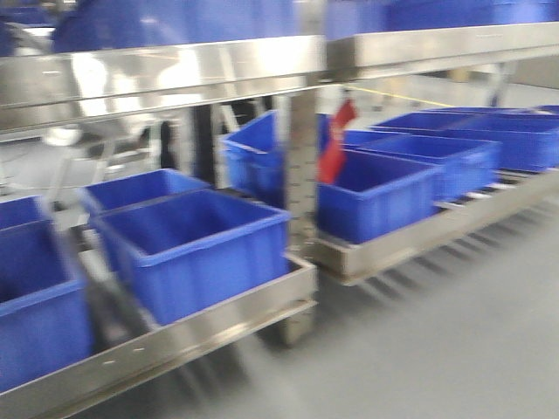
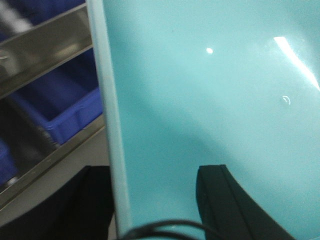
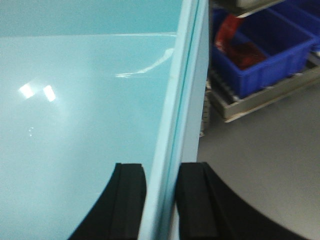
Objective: Move two blue bins to right shelf middle
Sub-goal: 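Drive across the floor toward the red table holding the bin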
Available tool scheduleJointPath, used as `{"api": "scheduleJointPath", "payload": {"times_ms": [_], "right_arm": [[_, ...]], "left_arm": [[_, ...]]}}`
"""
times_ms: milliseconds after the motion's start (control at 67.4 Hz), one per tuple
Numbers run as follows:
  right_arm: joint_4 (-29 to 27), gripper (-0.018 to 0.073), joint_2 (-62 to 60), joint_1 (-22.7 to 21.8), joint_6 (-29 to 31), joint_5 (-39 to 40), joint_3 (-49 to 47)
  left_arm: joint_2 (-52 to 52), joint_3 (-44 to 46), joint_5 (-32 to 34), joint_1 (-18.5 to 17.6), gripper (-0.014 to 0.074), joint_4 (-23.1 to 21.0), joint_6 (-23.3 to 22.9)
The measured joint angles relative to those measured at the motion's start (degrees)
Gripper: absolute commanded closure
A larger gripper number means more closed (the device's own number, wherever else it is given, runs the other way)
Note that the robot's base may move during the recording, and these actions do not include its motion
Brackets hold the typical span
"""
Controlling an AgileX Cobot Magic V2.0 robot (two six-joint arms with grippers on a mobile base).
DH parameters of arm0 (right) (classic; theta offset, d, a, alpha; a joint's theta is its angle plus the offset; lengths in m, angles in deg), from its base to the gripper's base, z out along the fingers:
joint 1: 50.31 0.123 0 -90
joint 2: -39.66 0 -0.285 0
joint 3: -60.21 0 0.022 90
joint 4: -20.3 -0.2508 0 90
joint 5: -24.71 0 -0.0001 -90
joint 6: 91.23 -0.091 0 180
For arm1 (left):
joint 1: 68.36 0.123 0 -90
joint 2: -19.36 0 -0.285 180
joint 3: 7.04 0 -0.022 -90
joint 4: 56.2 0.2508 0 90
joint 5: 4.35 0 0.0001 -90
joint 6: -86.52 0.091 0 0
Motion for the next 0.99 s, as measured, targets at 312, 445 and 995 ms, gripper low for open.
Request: {"api": "scheduleJointPath", "payload": {"times_ms": [312, 445, 995], "right_arm": [[0.0, 0.0721, 0.0, 0.0, 0.0, 0.0, 0.0], [0.0, 0.0721, 0.0, 0.0, 0.0, 0.0, 0.0], [0.0, 0.0721, 0.0, 0.0, 0.0, 0.0, 0.0]], "left_arm": [[0.0, 0.0, 0.0, 0.0, 0.0707, 0.0, 0.0], [0.0, 0.0, 0.0, 0.0, 0.0707, 0.0, 0.0], [0.0, 0.0, 0.0, 0.0, 0.0707, 0.0, 0.0]]}}
